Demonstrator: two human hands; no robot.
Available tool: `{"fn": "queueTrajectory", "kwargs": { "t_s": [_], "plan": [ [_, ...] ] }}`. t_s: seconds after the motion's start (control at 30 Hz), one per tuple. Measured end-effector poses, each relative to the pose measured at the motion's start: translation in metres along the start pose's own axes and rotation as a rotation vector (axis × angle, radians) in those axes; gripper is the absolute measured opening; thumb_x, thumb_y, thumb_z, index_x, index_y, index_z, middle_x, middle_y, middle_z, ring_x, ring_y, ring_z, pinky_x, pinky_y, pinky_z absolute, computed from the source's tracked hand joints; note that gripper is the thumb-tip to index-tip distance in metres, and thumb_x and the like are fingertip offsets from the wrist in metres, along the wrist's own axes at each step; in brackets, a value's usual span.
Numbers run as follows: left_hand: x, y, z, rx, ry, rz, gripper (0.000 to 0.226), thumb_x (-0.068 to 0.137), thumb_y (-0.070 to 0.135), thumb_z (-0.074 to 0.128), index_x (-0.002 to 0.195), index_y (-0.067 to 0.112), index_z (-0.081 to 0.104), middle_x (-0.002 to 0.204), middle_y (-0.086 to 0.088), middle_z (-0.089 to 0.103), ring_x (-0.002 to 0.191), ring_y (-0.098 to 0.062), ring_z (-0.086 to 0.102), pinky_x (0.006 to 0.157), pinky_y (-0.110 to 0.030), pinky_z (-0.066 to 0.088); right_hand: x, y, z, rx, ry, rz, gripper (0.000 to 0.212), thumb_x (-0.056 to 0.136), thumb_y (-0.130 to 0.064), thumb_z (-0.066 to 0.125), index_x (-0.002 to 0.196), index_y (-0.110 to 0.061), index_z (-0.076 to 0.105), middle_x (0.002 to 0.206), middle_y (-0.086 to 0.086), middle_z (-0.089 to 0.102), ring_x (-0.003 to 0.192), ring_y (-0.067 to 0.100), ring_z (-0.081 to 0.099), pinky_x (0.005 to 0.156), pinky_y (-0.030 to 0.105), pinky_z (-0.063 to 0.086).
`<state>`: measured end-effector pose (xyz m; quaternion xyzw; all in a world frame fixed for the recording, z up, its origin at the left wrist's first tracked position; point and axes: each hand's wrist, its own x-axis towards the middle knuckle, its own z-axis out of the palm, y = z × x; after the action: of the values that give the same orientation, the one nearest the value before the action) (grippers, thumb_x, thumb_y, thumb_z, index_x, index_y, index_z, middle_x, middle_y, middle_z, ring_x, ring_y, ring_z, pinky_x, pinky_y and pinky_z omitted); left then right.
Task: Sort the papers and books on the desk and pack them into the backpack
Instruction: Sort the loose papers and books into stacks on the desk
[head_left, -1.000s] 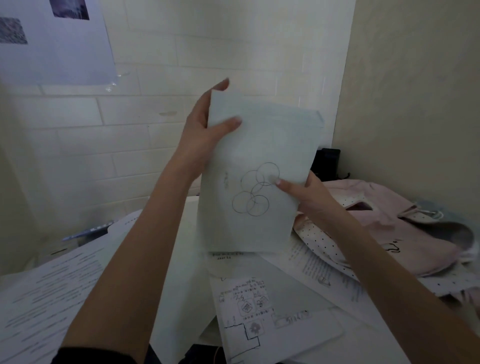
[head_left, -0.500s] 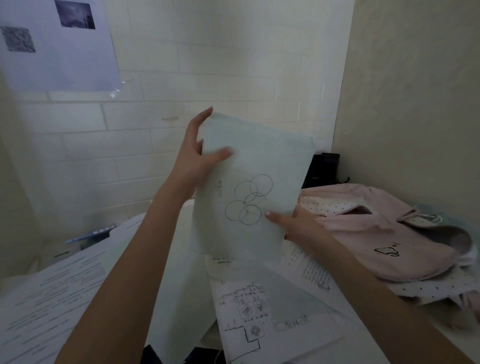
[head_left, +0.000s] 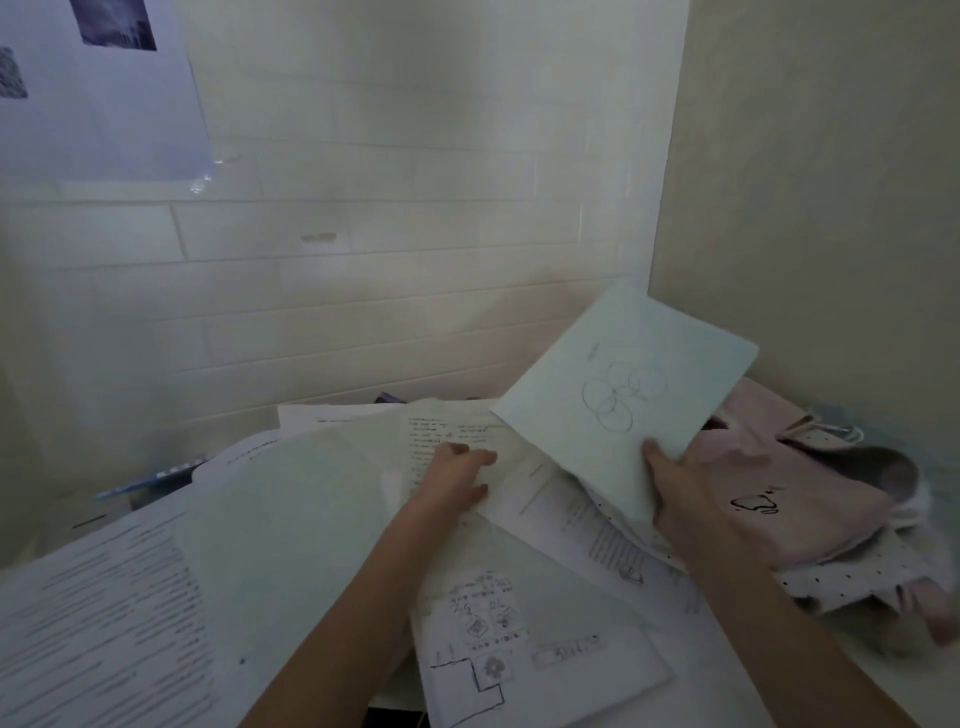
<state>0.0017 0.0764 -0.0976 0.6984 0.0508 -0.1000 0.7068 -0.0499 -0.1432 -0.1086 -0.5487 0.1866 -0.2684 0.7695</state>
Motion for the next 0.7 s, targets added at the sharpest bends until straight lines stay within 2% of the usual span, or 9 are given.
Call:
{"fn": "queueTrajectory", "kwargs": {
  "t_s": [0.07, 0.13, 0.2, 0.27, 0.33, 0.43, 0.53, 0.6, 0.7],
  "plan": [
    [0.0, -0.004, 0.01, 0.097, 0.024, 0.064, 0.055, 0.081, 0.015, 0.073, 0.124, 0.006, 0.041, 0.121, -0.01, 0.045, 0.097, -0.022, 0.054, 0.062, -0.025, 0.056, 0.001, 0.009, -0.011, 0.03, -0.013, 0.053, 0.038, 0.1, -0.009, 0.043, 0.137, 0.0, 0.042, 0.137, 0.015, 0.051, 0.105, 0.025, 0.058, 0.091, 0.033, 0.044],
    [0.0, -0.007, 0.014, 0.323, 0.056, 0.163, 0.059, 0.078, 0.024, 0.076, 0.122, 0.006, 0.042, 0.117, -0.009, 0.045, 0.093, -0.023, 0.057, 0.053, -0.022, 0.053, 0.004, 0.013, -0.015, 0.065, -0.043, 0.076, 0.038, 0.101, -0.008, 0.04, 0.138, 0.0, 0.042, 0.135, 0.015, 0.053, 0.094, 0.018, 0.06, 0.082, 0.032, 0.049],
    [0.0, -0.012, 0.016, 0.718, 0.159, 0.342, 0.057, 0.078, 0.037, 0.073, 0.118, 0.008, 0.045, 0.12, -0.011, 0.042, 0.095, -0.026, 0.056, 0.068, -0.03, 0.053, 0.008, 0.015, -0.015, 0.073, -0.054, 0.084, 0.036, 0.1, -0.009, 0.042, 0.135, 0.0, 0.045, 0.128, 0.015, 0.057, 0.089, 0.016, 0.061, 0.074, 0.03, 0.052],
    [0.002, -0.019, 0.021, 1.107, 0.266, 0.507, 0.059, 0.081, 0.053, 0.062, 0.118, 0.01, 0.046, 0.124, -0.011, 0.041, 0.108, -0.028, 0.047, 0.083, -0.034, 0.044, 0.009, 0.018, -0.015, 0.067, -0.083, 0.072, 0.03, 0.099, -0.01, 0.046, 0.128, -0.004, 0.05, 0.114, 0.011, 0.063, 0.086, 0.016, 0.063, 0.065, 0.028, 0.056],
    [0.004, -0.027, 0.027, 1.326, 0.332, 0.544, 0.071, 0.08, 0.07, 0.048, 0.12, 0.011, 0.046, 0.122, -0.009, 0.047, 0.111, -0.028, 0.045, 0.087, -0.038, 0.04, 0.009, 0.022, -0.015, 0.036, -0.112, 0.057, 0.025, 0.097, -0.014, 0.05, 0.122, -0.009, 0.054, 0.109, 0.009, 0.066, 0.09, 0.023, 0.066, 0.068, 0.035, 0.059],
    [0.005, -0.04, 0.031, 1.402, 0.318, 0.572, 0.068, 0.08, 0.073, 0.042, 0.104, 0.012, 0.057, 0.105, -0.007, 0.064, 0.099, -0.026, 0.056, 0.087, -0.035, 0.037, 0.012, 0.028, -0.016, -0.032, -0.109, 0.055, 0.029, 0.095, -0.019, 0.055, 0.121, -0.006, 0.057, 0.112, 0.013, 0.067, 0.098, 0.033, 0.066, 0.086, 0.052, 0.054],
    [0.007, -0.047, 0.034, 1.262, 0.295, 0.732, 0.048, 0.08, 0.065, 0.045, 0.074, 0.018, 0.057, 0.079, -0.004, 0.068, 0.081, -0.026, 0.062, 0.072, -0.031, 0.036, 0.016, 0.034, -0.016, -0.094, -0.11, 0.029, 0.029, 0.096, -0.022, 0.055, 0.12, -0.008, 0.058, 0.107, 0.009, 0.07, 0.096, 0.029, 0.067, 0.082, 0.046, 0.056],
    [0.011, -0.054, 0.037, 1.251, 0.307, 0.803, 0.057, 0.07, 0.068, 0.044, 0.081, 0.015, 0.064, 0.076, -0.007, 0.067, 0.072, -0.027, 0.06, 0.064, -0.032, 0.039, 0.017, 0.037, -0.015, -0.127, -0.102, -0.006, 0.027, 0.096, -0.022, 0.055, 0.119, -0.008, 0.059, 0.105, 0.007, 0.07, 0.094, 0.026, 0.068, 0.079, 0.04, 0.058],
    [0.016, -0.061, 0.036, 1.335, 0.319, 0.83, 0.084, 0.066, 0.077, 0.036, 0.1, 0.007, 0.067, 0.092, -0.012, 0.067, 0.077, -0.028, 0.058, 0.062, -0.035, 0.042, 0.019, 0.039, -0.014, -0.106, -0.088, 0.005, 0.028, 0.095, -0.022, 0.056, 0.12, -0.008, 0.059, 0.111, 0.01, 0.069, 0.097, 0.027, 0.067, 0.087, 0.045, 0.055]
  ]
}}
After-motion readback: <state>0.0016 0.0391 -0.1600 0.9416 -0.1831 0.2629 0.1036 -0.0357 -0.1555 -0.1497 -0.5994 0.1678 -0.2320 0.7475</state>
